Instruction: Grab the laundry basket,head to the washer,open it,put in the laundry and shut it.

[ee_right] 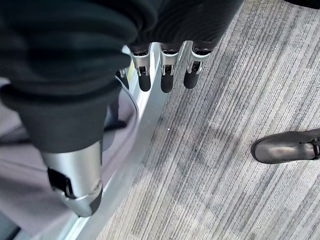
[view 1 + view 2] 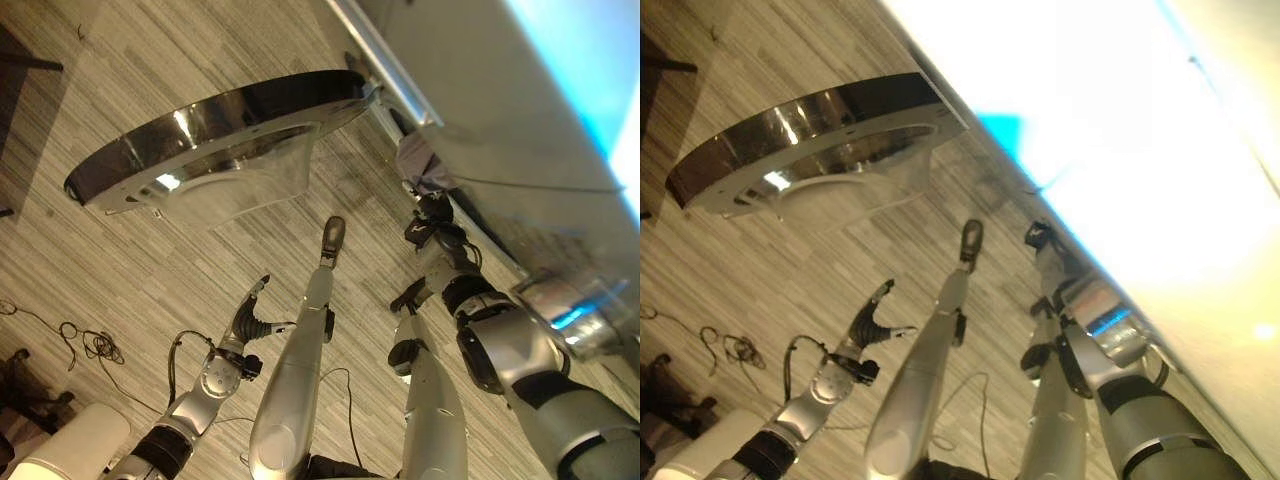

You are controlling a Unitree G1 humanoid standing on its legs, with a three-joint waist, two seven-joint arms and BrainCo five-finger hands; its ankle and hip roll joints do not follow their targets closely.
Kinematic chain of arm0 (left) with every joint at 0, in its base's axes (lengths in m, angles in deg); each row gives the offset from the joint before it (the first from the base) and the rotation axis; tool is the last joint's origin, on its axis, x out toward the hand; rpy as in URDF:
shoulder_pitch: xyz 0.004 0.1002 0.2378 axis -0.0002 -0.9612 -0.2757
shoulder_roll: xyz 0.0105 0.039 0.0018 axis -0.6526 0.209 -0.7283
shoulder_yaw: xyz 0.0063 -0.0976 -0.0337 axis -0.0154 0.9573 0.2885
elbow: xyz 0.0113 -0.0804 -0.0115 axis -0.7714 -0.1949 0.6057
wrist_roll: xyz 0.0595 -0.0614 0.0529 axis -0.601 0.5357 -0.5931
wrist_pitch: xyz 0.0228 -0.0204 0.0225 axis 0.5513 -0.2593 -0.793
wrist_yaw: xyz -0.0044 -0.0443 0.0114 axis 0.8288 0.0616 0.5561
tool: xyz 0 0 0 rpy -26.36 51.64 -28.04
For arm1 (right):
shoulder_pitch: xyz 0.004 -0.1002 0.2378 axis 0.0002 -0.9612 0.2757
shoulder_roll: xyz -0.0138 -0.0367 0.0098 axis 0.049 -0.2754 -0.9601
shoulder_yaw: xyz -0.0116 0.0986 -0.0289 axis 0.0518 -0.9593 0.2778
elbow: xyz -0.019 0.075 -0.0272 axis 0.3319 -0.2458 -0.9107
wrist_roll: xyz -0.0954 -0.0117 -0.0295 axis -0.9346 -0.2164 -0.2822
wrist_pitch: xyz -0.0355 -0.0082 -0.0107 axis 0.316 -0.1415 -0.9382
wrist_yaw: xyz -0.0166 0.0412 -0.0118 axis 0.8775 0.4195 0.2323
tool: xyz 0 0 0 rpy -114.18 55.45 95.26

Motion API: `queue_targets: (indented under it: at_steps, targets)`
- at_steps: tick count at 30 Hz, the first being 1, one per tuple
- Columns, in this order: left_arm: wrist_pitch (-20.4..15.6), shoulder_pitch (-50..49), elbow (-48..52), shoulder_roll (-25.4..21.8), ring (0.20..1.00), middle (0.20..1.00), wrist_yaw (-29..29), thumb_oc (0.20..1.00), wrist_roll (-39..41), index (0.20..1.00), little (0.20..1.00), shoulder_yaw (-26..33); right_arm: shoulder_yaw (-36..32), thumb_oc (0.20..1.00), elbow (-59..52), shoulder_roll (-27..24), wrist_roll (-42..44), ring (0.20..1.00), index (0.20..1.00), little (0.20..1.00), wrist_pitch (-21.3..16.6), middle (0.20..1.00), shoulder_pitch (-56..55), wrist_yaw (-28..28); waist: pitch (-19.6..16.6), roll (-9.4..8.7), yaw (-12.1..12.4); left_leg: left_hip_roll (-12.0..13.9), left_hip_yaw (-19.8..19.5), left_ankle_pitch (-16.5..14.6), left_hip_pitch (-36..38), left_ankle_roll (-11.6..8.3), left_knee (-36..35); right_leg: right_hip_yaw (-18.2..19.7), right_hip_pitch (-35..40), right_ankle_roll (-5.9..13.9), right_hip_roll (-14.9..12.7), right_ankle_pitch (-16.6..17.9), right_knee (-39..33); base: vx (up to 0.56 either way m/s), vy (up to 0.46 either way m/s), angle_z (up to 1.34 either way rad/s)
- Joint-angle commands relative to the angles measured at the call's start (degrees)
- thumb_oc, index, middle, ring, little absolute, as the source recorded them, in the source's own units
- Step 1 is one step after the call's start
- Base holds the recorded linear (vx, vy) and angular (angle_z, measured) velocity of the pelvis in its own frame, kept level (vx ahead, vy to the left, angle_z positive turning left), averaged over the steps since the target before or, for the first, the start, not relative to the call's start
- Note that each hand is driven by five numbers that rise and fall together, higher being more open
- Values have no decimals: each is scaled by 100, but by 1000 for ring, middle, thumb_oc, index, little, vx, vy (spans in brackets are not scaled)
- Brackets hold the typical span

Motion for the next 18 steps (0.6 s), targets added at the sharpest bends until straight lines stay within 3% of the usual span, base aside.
queue_targets:
  at_steps: [1, 7, 9, 11, 15, 17, 18]
  targets:
    - [-69, 36, 126, -44, 1000, 1000, 91, 1000, 194, 1000, 1000, -269, 25, 1000, -165, -236, 447, 1000, 1000, 1000, -396, 1000, -24, 168, 53, 347, 46, -563, 388, -481, 257, 239, -152, 403, 609, -165, 607, -964, 243, 14, 4, 9]
    - [-77, 78, 139, -51, 1000, 1000, 156, 1000, 225, 1000, 1000, -247, -161, 1000, -334, -344, 895, 1000, 1000, 1000, -687, 1000, 298, 289, 53, 359, 74, -580, 344, -471, 222, 246, -159, 378, 558, -163, 585, -1004, 323, 15, 4, 6]
    - [-79, 104, 138, -45, 1000, 1000, 161, 1000, 234, 1000, 1000, -246, -209, 831, -358, -357, 983, 831, 831, 831, -740, 831, 369, 287, 53, 364, 77, -584, 345, -470, 218, 249, -171, 375, 550, -161, 582, -1006, 325, 3, 4, 2]
    - [-86, 110, 150, -8, 1000, 1000, 168, 1000, 278, 1000, 1000, -224, -335, 592, -567, -421, 1203, 592, 592, 592, -932, 592, 477, 309, 53, 379, 76, -603, 345, -479, 230, 253, -159, 391, 543, -161, 568, -1017, 376, 0, 0, 0]
    - [-98, 81, 144, -3, 1000, 1000, 160, 1000, 277, 1000, 1000, -178, -272, 536, -811, -564, 1209, 536, 536, 536, -1065, 536, 532, 311, 53, 362, 82, -606, 348, -487, 241, 255, -145, 381, 541, -162, 558, -1020, 396, 0, 0, 0]
    - [-104, 92, 117, 1, 1000, 1000, 160, 1000, 283, 1000, 1000, -170, -200, 407, -1015, -632, 1165, 407, 407, 407, -1138, 407, 587, 348, 53, 342, 65, -602, 363, -491, 255, 254, -141, 392, 540, -163, 561, -1020, 404, 0, 0, 0]
    - [-111, 115, 101, -2, 1000, 1000, 167, 1000, 285, 1000, 1000, -133, -139, 300, -1276, -704, 1105, 300, 300, 300, -1234, 300, 635, 375, 53, 313, 43, -589, 376, -493, 259, 252, -137, 395, 544, -159, 559, -1006, 394, 0, 0, 0]
